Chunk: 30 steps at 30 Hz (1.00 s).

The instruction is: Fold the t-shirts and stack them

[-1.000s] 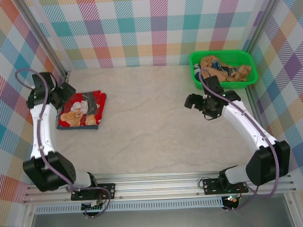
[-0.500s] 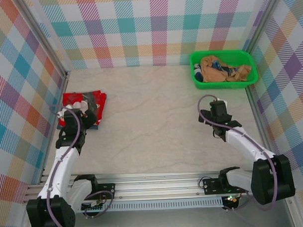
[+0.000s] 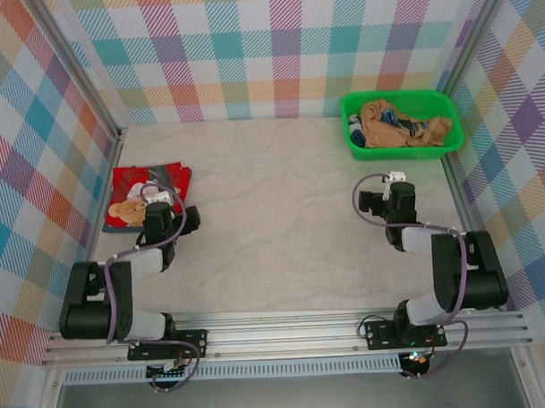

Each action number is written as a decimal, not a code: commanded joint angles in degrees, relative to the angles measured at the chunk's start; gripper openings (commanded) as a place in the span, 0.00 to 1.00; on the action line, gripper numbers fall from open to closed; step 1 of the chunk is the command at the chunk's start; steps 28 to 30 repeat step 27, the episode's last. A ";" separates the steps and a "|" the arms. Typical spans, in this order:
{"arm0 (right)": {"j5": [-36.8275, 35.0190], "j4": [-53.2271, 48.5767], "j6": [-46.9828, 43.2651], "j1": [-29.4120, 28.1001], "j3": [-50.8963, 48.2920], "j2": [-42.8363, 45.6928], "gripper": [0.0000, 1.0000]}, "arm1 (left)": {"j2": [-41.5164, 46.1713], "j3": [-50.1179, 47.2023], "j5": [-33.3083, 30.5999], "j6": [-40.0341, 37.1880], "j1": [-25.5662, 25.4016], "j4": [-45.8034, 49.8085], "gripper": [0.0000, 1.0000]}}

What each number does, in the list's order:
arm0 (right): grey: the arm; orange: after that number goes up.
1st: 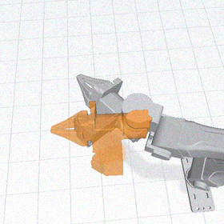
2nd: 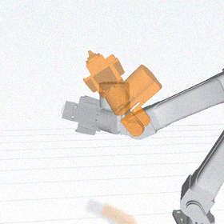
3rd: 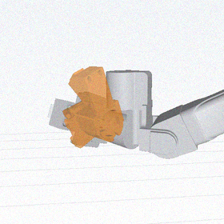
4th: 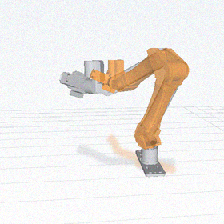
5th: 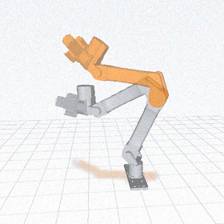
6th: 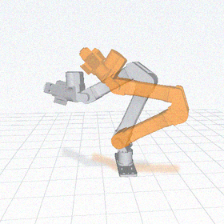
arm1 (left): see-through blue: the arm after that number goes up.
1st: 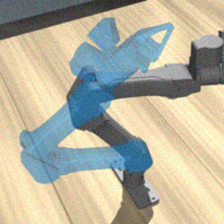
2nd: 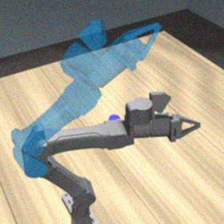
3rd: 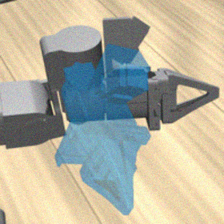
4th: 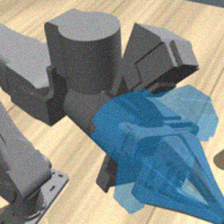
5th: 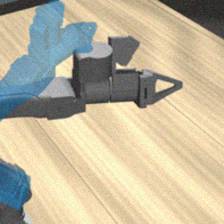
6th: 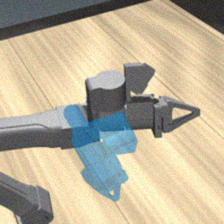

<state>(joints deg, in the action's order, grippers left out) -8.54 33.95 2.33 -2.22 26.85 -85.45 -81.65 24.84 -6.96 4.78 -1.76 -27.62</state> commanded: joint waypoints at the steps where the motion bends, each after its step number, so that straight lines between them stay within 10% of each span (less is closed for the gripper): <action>1: 3.58 17.83 0.06 1.41 -5.24 -2.69 1.00 | -3.90 1.73 0.57 -3.32 -0.18 -10.77 1.00; 4: 4.11 18.50 -0.48 1.30 -5.92 -2.40 1.00 | -8.31 -2.31 0.90 -3.75 -0.45 -22.53 1.00; 30: 6.10 14.34 -1.23 1.27 -3.73 -2.48 1.00 | -7.91 -1.20 -1.27 -5.26 -2.25 -19.35 1.00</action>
